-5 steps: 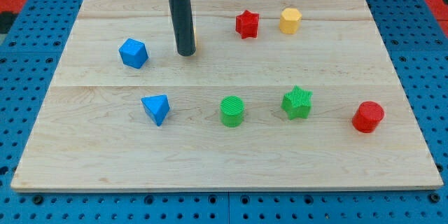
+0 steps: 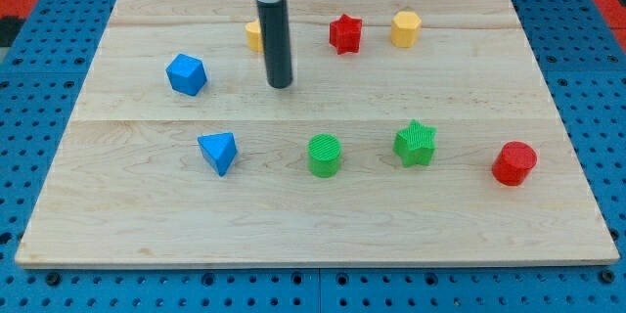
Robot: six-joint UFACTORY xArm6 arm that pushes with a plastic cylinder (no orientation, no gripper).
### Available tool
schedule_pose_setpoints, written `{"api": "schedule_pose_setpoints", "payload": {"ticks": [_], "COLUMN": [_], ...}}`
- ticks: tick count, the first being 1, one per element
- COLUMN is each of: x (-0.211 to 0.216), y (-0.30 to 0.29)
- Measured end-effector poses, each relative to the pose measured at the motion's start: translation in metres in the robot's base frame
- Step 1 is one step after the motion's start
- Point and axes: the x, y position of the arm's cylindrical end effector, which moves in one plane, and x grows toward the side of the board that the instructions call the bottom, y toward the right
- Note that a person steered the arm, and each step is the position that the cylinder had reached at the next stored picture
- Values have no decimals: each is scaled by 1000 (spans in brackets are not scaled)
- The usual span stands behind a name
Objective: Move the red circle to the top center of the board
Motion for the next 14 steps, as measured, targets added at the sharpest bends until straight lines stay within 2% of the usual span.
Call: {"api": "schedule_pose_setpoints", "payload": {"ticks": [2,4,6,7,8,9,12,14], "x": [14,24,87,127,158,160,100,53], "y": [50,199,297,318,305,273,212,212]}}
